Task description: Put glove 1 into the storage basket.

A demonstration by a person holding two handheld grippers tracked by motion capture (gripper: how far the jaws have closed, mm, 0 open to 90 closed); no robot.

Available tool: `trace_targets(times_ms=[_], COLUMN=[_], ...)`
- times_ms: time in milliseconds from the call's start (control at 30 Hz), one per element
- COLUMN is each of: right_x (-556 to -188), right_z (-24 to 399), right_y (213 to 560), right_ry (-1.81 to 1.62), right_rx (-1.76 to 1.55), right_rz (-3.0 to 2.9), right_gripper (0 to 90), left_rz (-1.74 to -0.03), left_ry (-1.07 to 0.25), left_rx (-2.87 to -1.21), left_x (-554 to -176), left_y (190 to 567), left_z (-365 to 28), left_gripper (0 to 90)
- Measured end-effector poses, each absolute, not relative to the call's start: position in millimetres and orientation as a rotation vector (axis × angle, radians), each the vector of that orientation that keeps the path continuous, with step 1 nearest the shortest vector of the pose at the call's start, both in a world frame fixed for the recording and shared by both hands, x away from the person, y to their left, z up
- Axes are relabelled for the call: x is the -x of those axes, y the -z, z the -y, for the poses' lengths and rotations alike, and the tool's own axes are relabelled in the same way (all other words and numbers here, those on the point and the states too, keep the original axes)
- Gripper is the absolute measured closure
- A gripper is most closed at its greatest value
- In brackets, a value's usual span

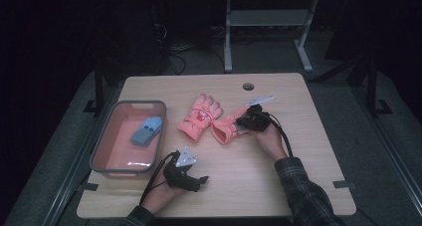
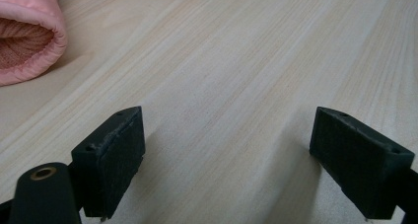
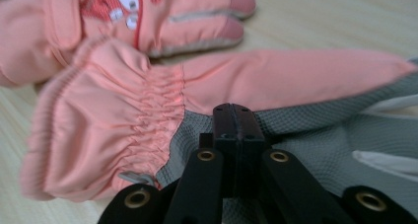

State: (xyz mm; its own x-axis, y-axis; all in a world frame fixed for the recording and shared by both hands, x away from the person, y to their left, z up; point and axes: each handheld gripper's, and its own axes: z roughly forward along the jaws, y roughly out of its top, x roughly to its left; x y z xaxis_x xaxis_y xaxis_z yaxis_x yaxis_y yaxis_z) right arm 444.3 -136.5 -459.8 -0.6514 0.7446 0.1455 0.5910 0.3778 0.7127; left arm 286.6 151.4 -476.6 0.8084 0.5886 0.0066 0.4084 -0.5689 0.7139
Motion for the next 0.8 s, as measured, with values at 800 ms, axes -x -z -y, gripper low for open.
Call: trace_targets(times_ms=[800], right_x=[-374], right_z=[159], right_y=[461], right_ry=[-1.158], right_rx=[-1.166], right_rz=[-2.533], right_gripper=[90.0], left_rz=[-0.733], left_ry=[-0.311], left_rx=[-2.247], left_x=[-287], left_y=[477], left_z=[-151], left_gripper=[12.8])
